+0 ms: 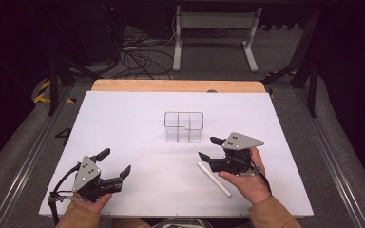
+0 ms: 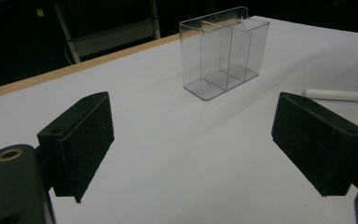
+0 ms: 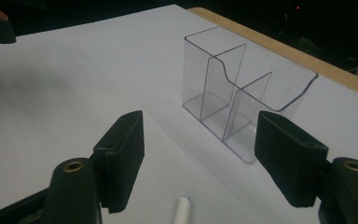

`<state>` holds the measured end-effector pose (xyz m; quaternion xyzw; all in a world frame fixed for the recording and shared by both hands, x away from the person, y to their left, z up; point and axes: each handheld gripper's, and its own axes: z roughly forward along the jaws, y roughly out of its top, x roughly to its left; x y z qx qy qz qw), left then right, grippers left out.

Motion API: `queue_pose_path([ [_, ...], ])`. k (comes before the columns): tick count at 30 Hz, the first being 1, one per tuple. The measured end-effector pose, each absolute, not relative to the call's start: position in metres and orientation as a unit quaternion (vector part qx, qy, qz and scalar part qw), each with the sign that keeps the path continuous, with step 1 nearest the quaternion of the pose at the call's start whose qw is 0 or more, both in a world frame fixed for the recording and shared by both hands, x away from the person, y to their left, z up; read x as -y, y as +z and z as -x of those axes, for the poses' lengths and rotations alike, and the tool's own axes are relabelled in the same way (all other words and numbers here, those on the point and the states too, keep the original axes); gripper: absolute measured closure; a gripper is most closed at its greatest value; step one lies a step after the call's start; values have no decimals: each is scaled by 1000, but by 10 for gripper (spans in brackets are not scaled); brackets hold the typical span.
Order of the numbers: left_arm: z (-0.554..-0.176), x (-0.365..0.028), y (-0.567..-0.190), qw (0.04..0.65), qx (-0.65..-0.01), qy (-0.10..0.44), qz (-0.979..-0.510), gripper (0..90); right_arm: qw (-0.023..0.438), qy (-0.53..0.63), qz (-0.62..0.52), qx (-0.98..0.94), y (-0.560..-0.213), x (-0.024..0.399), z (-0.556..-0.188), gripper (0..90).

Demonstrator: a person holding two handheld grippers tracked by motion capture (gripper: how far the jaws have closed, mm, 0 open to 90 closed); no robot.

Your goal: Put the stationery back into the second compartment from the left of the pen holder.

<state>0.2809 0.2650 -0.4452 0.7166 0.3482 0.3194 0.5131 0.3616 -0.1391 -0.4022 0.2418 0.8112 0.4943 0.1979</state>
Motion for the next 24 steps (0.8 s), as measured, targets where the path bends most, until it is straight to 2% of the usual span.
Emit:
queue_pose_path([
  [17, -281, -265, -445, 511, -349, 321, -717, 137, 116, 411, -300, -853, -394, 134, -367, 393],
  [24, -281, -265, -446, 510, -349, 322, -717, 137, 107, 348, -313, -877, -398, 125, -371, 396],
])
